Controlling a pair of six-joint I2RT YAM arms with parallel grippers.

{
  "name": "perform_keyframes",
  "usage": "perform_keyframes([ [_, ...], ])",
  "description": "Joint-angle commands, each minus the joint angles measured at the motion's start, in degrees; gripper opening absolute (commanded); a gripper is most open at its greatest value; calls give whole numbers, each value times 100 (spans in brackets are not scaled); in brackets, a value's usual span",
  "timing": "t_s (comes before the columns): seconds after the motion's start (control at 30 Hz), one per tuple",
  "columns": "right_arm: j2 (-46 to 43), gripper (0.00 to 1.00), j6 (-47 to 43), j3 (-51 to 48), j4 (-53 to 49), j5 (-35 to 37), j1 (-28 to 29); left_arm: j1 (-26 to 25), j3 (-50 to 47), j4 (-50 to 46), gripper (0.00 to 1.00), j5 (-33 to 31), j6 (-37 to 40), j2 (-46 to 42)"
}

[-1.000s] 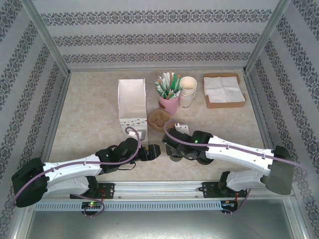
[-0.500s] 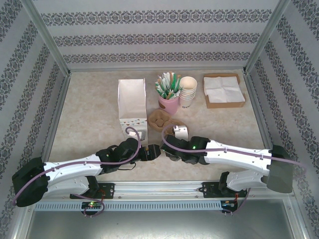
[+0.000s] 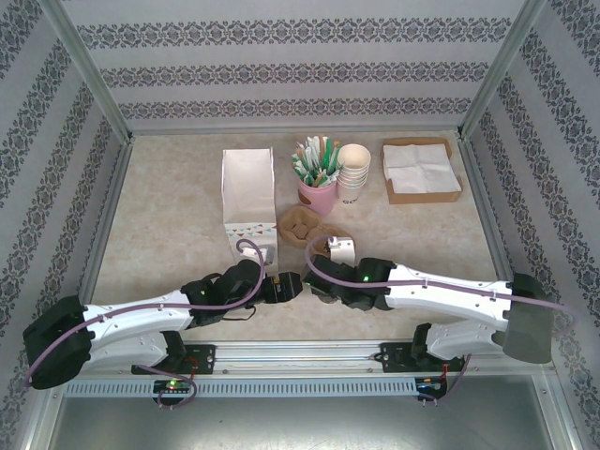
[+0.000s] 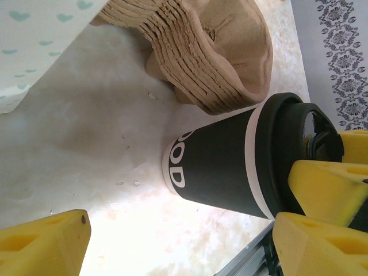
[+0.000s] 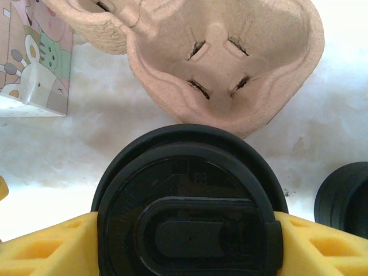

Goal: Pack the takeout coffee

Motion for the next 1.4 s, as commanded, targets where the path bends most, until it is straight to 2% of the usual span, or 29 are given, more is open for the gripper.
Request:
perform_keyframes([
  [0.0,249,69,209,-124,-911,-863,-51,-84,-15,65,83,-15,-82,-68],
  [0.27,303,75,217,484,-1029,-658,-220,-84,3,16,83,14,-84,-94],
  [0.7,16,81,139,768,-754,-661,-299,-84,-41,91,83,21,-80,-94],
  [0.87,-86,84,-221,839,-890,-503,-348,-84,-77,254,83,45,-168,-82],
  [1.0,-284,87,-985,877,-1037,-233,-440,-84,-58,213,83,52,-127,-108],
  [1.1,-610,88,-1893,914,-751,-142,-453,-84,-24,89,83,72,-66,-205],
  [1.2,-1044,81,-2713,1016,-424,-30,-460,-84,3,-44,83,40,39,-380],
  [1.3,-1705,82,-3997,736,554,-509,-464,-84,-31,-126,82,-41,123,-569],
  [1.37,-2188,78,-5170,334,1254,-1015,-461,-84,-65,-153,82,-67,161,-698],
])
